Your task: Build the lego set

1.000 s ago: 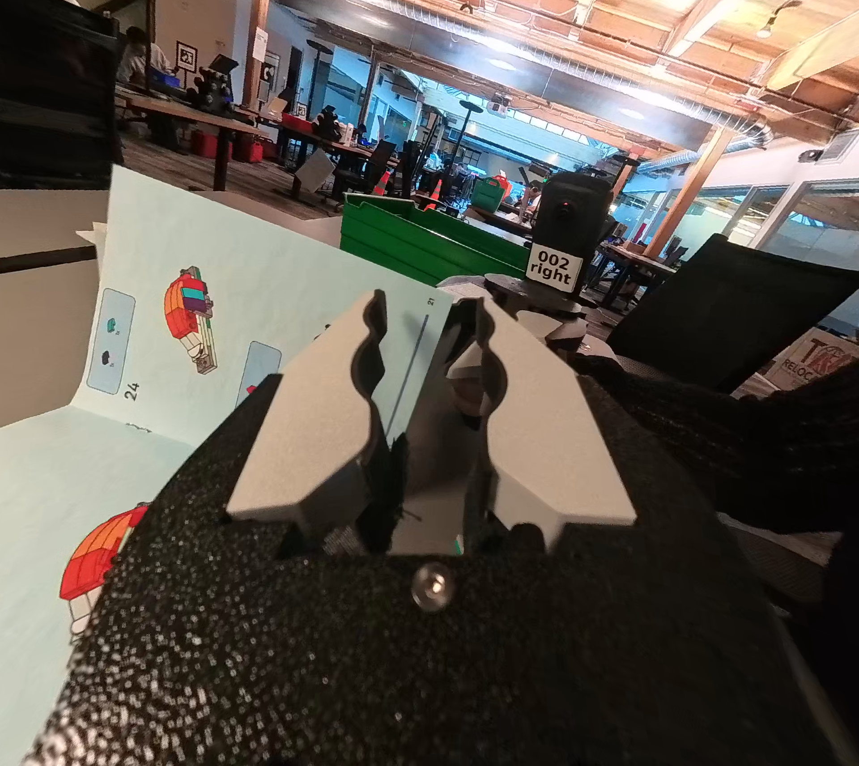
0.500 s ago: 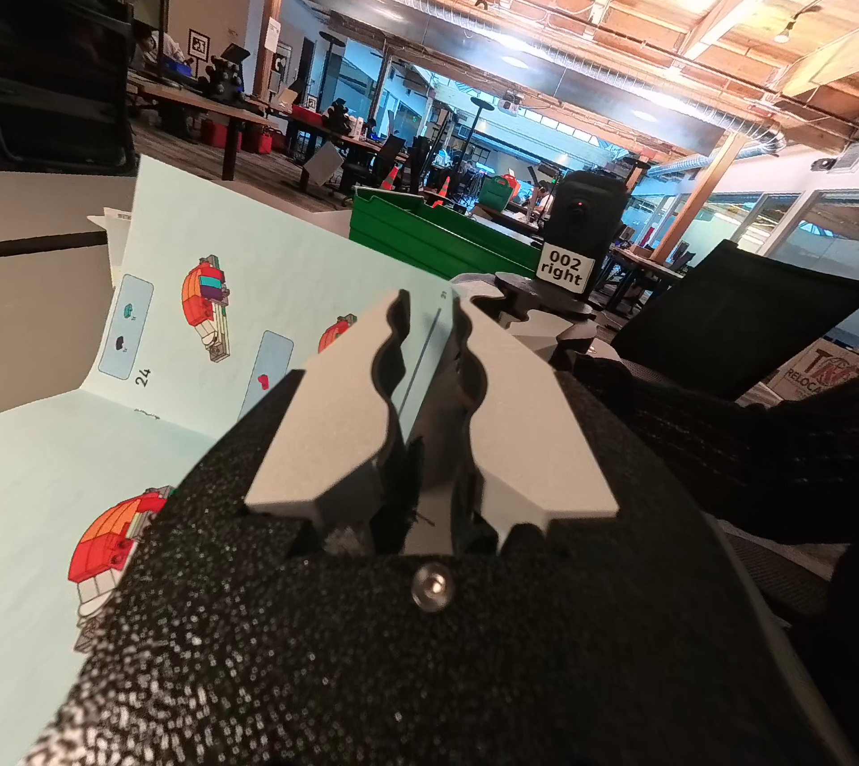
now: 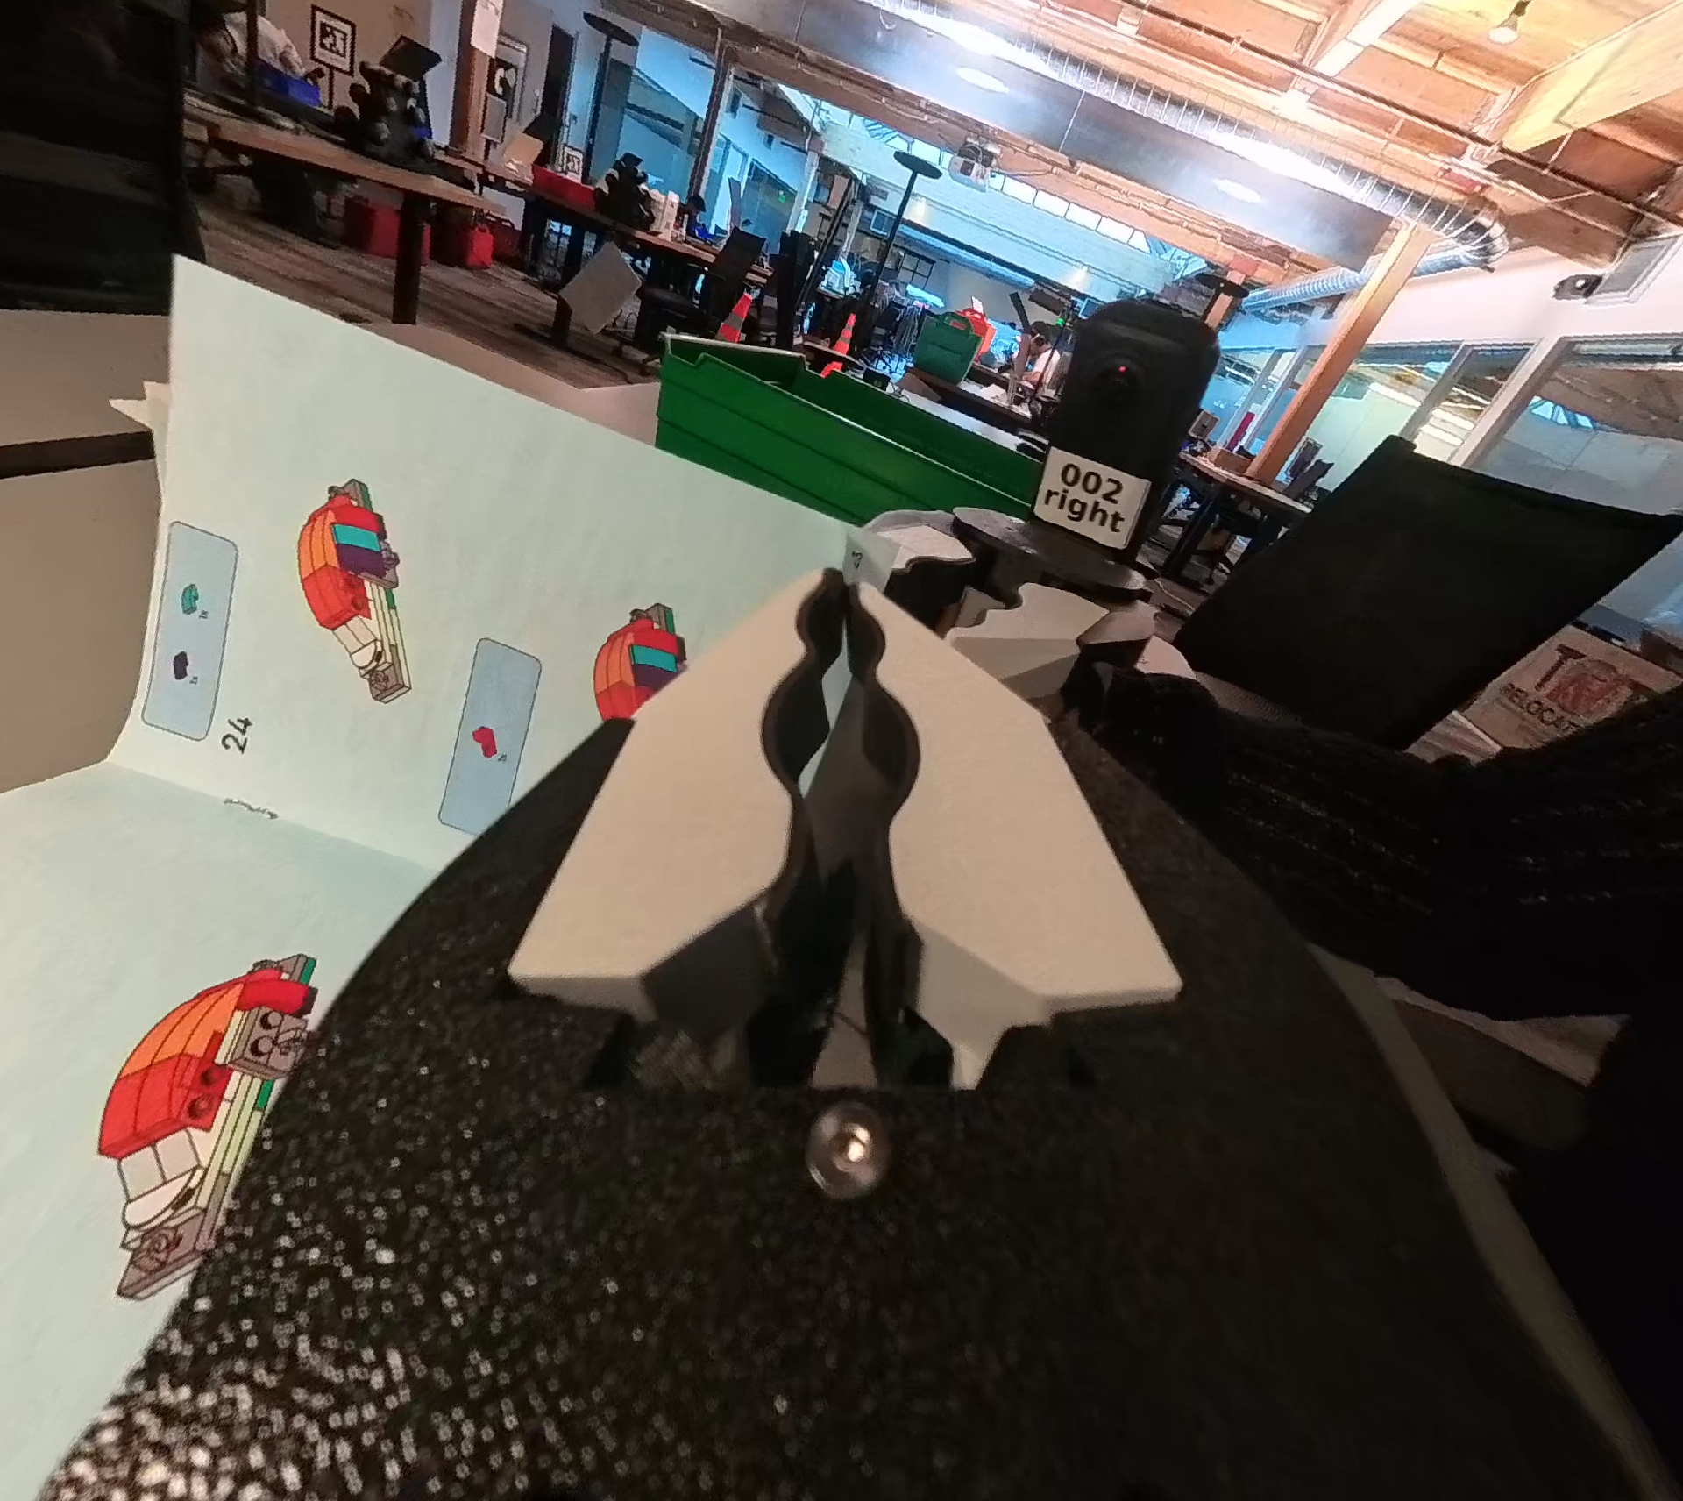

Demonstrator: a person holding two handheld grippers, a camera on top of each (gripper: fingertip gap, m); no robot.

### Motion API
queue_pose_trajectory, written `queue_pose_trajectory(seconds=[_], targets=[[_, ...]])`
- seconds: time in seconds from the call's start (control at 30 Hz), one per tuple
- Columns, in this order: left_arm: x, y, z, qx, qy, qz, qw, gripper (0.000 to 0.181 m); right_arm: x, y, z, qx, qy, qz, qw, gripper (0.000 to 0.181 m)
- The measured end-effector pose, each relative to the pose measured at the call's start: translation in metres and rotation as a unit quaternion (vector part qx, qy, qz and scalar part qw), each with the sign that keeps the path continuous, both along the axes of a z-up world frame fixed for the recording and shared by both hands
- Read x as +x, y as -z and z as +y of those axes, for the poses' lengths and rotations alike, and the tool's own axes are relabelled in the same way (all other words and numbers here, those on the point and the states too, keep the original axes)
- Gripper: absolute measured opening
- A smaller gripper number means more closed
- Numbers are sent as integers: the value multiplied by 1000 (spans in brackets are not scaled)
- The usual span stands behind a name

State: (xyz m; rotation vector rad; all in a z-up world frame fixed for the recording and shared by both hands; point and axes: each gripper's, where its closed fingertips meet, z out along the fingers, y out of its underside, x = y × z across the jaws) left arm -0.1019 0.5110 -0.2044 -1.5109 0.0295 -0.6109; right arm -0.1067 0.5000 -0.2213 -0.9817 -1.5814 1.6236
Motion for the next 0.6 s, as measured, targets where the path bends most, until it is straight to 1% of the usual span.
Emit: queue_pose_trajectory(seconds=[0.2, 0.33, 0.47, 0.6], targets=[[2, 0, 0, -2, 5, 8, 1000, 0, 0, 0, 1, 0, 4, -1, 1000, 26], [2, 1, -1, -6, 8, 7, 1000, 0, 1, 2, 9, 15, 21, -4, 1000, 27], [1, 1, -1, -9, 8, 6, 1000, 0, 5, 0, 26, 47, 63, -5, 997, 31], [1, 1, -1, -10, 10, 7, 1000, 0, 14, -16, 54, 67, 129, 26, 989, 37]])
